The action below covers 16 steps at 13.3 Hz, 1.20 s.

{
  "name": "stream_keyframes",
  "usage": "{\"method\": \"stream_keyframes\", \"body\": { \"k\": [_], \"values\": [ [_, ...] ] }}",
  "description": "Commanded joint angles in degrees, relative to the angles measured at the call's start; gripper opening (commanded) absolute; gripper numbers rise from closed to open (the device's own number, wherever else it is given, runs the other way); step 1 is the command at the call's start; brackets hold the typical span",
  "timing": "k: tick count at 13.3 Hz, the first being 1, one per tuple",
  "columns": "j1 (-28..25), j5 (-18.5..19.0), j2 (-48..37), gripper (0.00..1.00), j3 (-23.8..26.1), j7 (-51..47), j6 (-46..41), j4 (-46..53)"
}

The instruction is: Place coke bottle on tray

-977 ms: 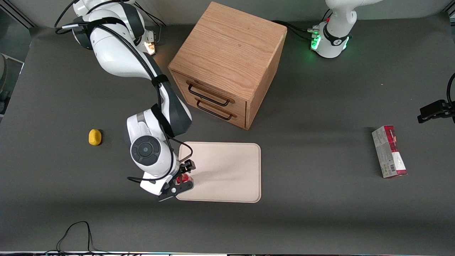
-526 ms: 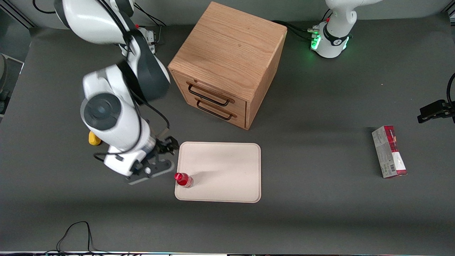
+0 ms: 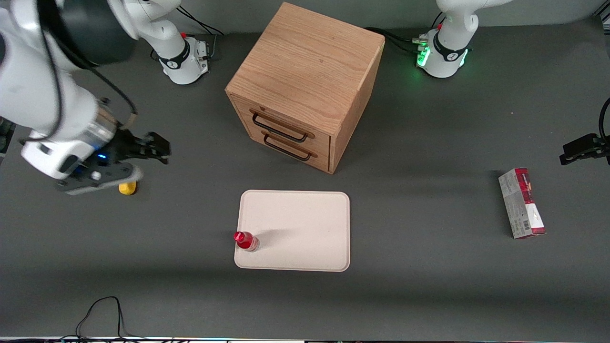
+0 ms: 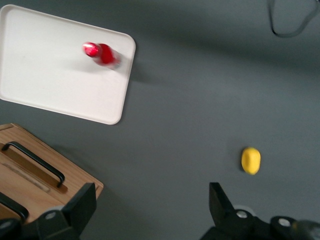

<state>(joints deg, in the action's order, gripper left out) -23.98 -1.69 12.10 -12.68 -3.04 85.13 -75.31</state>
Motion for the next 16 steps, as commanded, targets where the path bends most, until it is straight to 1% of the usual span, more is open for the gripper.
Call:
{"method": "stream_keyframes", "body": {
  "k": [1, 5, 6, 7, 9, 10, 11, 13, 15, 16],
  "values": [
    [6.38, 0.54, -12.52, 1.0, 2.38, -0.39, 4.78, -16.16],
    [16.84, 0.54, -22.28, 1.0, 8.44, -0.04, 9.87, -27.94],
    [19.21, 0.54, -22.82, 1.0, 9.76, 0.31, 9.88, -28.23],
    [20.45, 0.63, -22.83, 1.0, 10.3, 1.88, 9.79, -28.14],
    [21.61, 0.98, -22.13, 1.0, 10.04, 2.77, 9.88, -27.53],
    [21.7, 2.64, -21.43, 1.0, 10.04, 2.78, 9.79, -26.48],
    [21.61, 3.43, -20.72, 1.0, 10.04, 2.69, 9.7, -25.78],
    [21.52, 3.44, -18.88, 1.0, 10.04, 2.69, 9.7, -23.41],
    [21.7, 3.44, -15.46, 1.0, 10.04, 2.69, 9.35, -19.02],
    [22.22, 3.44, -15.27, 1.0, 10.13, 2.86, 9.26, -18.65]
  ]
}}
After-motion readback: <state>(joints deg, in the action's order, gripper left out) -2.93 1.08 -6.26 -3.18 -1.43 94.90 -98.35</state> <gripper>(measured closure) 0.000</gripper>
